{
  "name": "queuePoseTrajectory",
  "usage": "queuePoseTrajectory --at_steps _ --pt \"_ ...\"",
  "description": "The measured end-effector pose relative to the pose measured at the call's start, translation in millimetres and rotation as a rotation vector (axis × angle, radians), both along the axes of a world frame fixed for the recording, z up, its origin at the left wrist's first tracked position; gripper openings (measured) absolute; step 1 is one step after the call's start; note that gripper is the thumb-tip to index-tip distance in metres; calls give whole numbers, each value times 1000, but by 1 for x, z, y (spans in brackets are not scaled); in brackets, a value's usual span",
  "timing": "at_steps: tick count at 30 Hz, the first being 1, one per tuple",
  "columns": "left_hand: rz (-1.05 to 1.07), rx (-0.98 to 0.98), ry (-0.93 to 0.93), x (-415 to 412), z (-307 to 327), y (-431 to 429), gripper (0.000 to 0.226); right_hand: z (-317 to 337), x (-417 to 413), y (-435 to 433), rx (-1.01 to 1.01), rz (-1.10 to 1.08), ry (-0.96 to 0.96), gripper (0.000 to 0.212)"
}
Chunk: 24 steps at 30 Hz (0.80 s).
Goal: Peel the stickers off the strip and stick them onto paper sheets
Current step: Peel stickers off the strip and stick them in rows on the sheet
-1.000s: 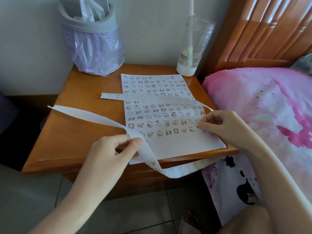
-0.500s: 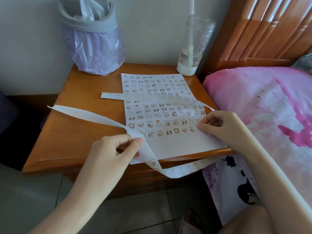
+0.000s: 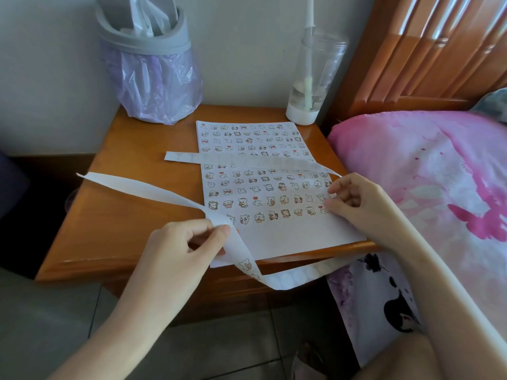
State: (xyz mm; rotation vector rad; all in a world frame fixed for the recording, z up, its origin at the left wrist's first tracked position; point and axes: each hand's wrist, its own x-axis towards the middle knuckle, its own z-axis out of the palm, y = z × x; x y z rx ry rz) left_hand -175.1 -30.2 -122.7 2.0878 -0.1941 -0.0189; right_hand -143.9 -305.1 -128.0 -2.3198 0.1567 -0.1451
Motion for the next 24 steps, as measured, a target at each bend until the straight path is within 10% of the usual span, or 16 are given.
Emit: queuePoseTrajectory --at_steps 12,24 --pt "13 -152 81 0 6 0 15 25 -35 53 75 134 -268 8" --pt "14 -250 139 1 6 3 39 20 -55 99 242 368 -53 15"
